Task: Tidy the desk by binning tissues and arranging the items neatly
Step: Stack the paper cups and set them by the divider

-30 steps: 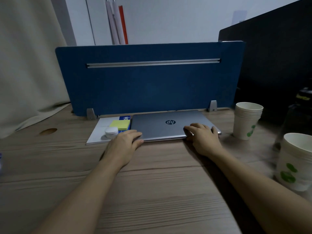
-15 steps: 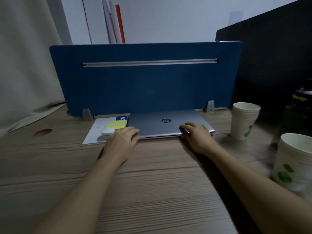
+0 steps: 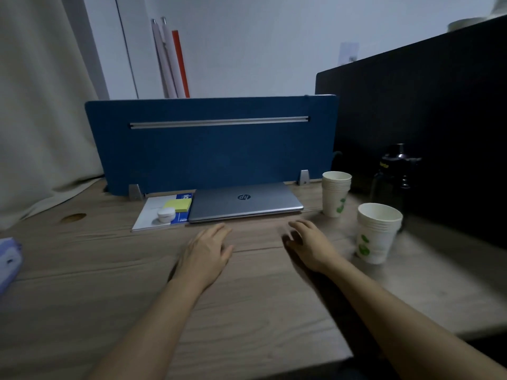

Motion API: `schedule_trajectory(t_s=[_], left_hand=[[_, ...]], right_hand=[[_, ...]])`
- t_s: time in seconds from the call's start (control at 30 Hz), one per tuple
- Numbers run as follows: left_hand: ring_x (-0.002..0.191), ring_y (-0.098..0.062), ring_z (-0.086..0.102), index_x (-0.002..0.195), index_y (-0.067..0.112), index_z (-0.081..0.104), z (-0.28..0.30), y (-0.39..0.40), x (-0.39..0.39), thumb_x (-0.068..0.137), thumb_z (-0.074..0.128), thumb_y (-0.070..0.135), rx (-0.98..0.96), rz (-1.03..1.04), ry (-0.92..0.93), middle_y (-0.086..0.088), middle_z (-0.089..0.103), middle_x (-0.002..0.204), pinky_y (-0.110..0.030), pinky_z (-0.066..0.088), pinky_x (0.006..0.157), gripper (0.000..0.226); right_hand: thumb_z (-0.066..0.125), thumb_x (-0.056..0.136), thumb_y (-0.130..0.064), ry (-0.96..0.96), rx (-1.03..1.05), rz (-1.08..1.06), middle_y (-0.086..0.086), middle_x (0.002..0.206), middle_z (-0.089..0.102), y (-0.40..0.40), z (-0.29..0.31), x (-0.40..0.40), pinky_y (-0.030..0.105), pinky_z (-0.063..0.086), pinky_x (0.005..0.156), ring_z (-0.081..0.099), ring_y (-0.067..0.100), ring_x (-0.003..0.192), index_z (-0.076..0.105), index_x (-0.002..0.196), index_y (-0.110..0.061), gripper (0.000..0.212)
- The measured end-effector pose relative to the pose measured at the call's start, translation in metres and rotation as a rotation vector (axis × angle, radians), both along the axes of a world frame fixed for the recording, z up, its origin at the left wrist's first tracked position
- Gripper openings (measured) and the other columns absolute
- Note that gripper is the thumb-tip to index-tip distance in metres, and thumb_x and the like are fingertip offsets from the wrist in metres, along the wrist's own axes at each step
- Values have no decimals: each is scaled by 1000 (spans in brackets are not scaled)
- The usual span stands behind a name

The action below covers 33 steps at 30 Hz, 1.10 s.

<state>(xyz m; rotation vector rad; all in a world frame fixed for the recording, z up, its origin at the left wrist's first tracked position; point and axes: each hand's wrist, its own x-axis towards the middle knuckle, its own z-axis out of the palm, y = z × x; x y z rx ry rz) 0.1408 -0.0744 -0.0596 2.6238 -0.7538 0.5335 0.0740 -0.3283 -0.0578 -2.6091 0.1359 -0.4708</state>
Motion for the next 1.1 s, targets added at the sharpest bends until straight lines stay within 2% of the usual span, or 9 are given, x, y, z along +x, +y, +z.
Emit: schedule_trajectory(t_s=[0.3, 0.43, 0.5, 0.6, 0.7, 0.77, 0.83, 0.93, 1.1], left_hand=[[130, -20, 45, 141, 27, 47, 0, -18, -86, 94, 52, 40, -11, -81, 15, 3, 46, 148, -36, 38, 106, 49], [129, -20, 45, 141, 29, 47, 0, -31, -115, 94, 51, 42, -17, -129, 25, 4, 46, 147, -35, 38, 105, 48], [130, -20, 46, 141, 28, 47, 0, -37, -125, 94, 51, 42, -14, -149, 27, 5, 47, 147, -34, 39, 104, 49], [129, -19, 46, 141, 29, 47, 0, -44, -129, 93, 52, 44, -4, -164, 38, 5, 47, 147, -35, 40, 105, 50], [128, -19, 47, 141, 29, 47, -1, -48, -125, 92, 53, 46, -15, -187, 58, 6, 48, 146, -35, 40, 104, 53], [126, -17, 48, 142, 29, 45, -1, -53, -119, 91, 53, 48, -20, -193, 72, 6, 49, 145, -35, 41, 103, 55], [123, -16, 52, 143, 29, 43, -3, -60, -112, 91, 54, 50, -35, -203, 100, 6, 50, 143, -35, 43, 101, 57], [120, -16, 56, 144, 30, 41, -3, -76, -98, 90, 55, 50, -51, -221, 150, 3, 52, 141, -38, 46, 100, 60], [126, -21, 52, 148, 26, 32, -1, -115, -64, 89, 55, 52, -42, -218, 184, -1, 52, 142, -39, 43, 102, 68]], right_hand=[[61, 93, -28, 35, 6, -96, 12, 137, 51, -16, 1, -109, 31, 40, 100, 56, 26, 117, 49, 139, -11, 50], [66, 89, -25, 30, 17, -148, 12, 119, 57, -34, 2, -144, 32, 43, 86, 57, 30, 108, 60, 119, -8, 35], [68, 87, -23, -17, 94, -234, 13, 108, 61, -46, 3, -153, 32, 44, 78, 58, 30, 100, 62, 105, -5, 26], [70, 86, -30, -63, 287, -388, 10, 102, 60, -62, 4, -159, 31, 41, 67, 59, 27, 96, 56, 108, -5, 36], [74, 83, -35, -89, 449, -431, 11, 116, 57, -73, 2, -155, 30, 40, 74, 55, 23, 101, 46, 127, -6, 60], [76, 82, -33, -107, 458, -423, 13, 124, 56, -77, 3, -149, 31, 40, 81, 56, 26, 110, 41, 136, -6, 70], [77, 81, -31, -126, 453, -406, 10, 125, 59, -80, 3, -140, 30, 41, 79, 57, 22, 108, 44, 134, -9, 66], [79, 79, -29, -166, 411, -369, 5, 114, 66, -86, 4, -126, 25, 41, 69, 58, 14, 93, 56, 120, -13, 49], [81, 74, -29, -141, 333, -298, 0, 109, 70, -95, 6, -97, 26, 45, 79, 60, 12, 93, 66, 112, -16, 43]])
